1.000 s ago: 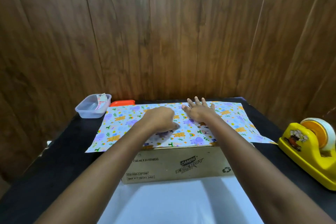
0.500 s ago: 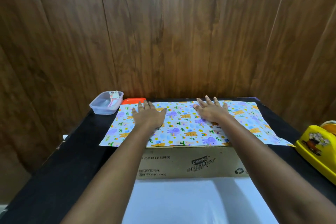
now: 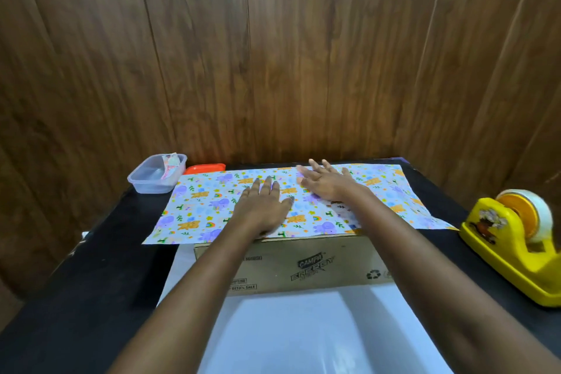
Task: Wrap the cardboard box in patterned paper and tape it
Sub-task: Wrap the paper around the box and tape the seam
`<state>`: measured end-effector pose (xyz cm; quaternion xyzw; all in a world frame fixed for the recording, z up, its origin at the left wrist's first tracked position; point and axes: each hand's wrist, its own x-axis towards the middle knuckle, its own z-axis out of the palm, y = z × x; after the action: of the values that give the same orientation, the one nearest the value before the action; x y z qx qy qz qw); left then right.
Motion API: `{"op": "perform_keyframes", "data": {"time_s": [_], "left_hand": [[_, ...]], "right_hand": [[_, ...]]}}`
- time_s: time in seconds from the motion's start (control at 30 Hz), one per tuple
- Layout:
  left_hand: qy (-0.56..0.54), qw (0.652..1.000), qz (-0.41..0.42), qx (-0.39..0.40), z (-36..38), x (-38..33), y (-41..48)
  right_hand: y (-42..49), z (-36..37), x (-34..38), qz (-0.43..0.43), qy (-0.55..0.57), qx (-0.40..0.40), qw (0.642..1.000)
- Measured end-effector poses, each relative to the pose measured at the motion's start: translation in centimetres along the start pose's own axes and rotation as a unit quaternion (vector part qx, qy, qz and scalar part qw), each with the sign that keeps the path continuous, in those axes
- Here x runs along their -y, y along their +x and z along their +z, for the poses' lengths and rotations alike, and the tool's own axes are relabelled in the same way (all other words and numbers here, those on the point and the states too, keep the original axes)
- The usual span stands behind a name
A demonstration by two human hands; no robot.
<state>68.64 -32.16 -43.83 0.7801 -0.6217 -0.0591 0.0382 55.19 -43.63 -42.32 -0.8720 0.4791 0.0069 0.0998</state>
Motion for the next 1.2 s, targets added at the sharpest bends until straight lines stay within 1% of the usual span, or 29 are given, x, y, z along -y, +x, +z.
{"op": "perform_keyframes", "data": {"time_s": [0.07, 0.13, 0.23, 0.3, 0.4, 0.47, 0.53, 0.6, 0.67, 0.7, 0.77, 0.8, 0.9, 1.07, 1.13, 1.2], "left_hand": [[-0.004, 1.000, -0.009, 0.002, 0.0, -0.1, -0.2], [-0.005, 1.000, -0.014, 0.001, 0.0, -0.3, -0.3], [0.000, 1.000, -0.023, 0.003, 0.0, -0.5, -0.4], [0.006, 1.000, -0.028, 0.003, 0.0, -0.7, -0.5], [0.012, 0.999, -0.030, -0.002, -0.3, -0.9, -0.9], [0.010, 1.000, 0.008, 0.008, -0.7, -0.9, -2.2], [-0.003, 0.998, 0.061, 0.034, -0.7, -0.8, -4.3], [0.008, 0.996, 0.082, 0.040, -0.4, -0.6, -6.5], [0.065, 0.994, 0.090, 0.009, 0.1, -0.3, -8.0], [0.094, 0.991, 0.093, -0.018, 0.4, -0.3, -8.3], [0.123, 0.987, 0.091, -0.054, 0.8, -0.4, -8.6], [0.127, 0.986, 0.090, -0.059, 0.9, -0.5, -8.6], [0.127, 0.986, 0.085, -0.066, 1.1, -0.7, -8.7], [0.118, 0.988, 0.077, -0.066, 1.3, -1.0, -8.9], [0.127, 0.985, 0.082, -0.080, 1.5, -1.1, -9.0], [0.131, 0.984, 0.084, -0.089, 1.8, -1.2, -9.1]], "right_hand": [[-0.3, -0.3, -1.7, 0.068, 0.016, -0.023, 0.997], [-0.8, -0.5, -2.8, 0.116, 0.022, -0.027, 0.993], [-2.0, 0.2, -1.9, 0.132, 0.022, -0.020, 0.991], [-3.3, 0.9, -0.6, 0.096, 0.018, -0.009, 0.995], [-5.3, 1.5, 0.0, 0.001, 0.005, 0.009, 1.000], [-6.0, 1.3, -0.4, -0.030, 0.007, 0.015, 0.999], [-6.1, 1.1, -0.8, -0.038, 0.003, 0.020, 0.999], [-6.2, 0.9, -0.8, -0.044, -0.015, 0.023, 0.999], [-6.9, 0.6, -0.6, -0.068, 0.003, 0.026, 0.997], [-7.3, 0.3, -0.8, -0.082, 0.035, 0.031, 0.996], [-8.3, -0.2, -1.0, -0.106, 0.105, 0.060, 0.987], [-8.8, -0.4, -1.2, -0.118, 0.109, 0.075, 0.984], [-9.7, -0.5, -2.2, -0.147, 0.047, 0.100, 0.983], [-10.5, -0.7, -2.4, -0.149, 0.001, 0.108, 0.983], [-10.7, -0.2, -2.0, -0.142, -0.035, 0.091, 0.985], [-11.0, 0.5, -1.9, -0.140, -0.066, 0.053, 0.986]]}}
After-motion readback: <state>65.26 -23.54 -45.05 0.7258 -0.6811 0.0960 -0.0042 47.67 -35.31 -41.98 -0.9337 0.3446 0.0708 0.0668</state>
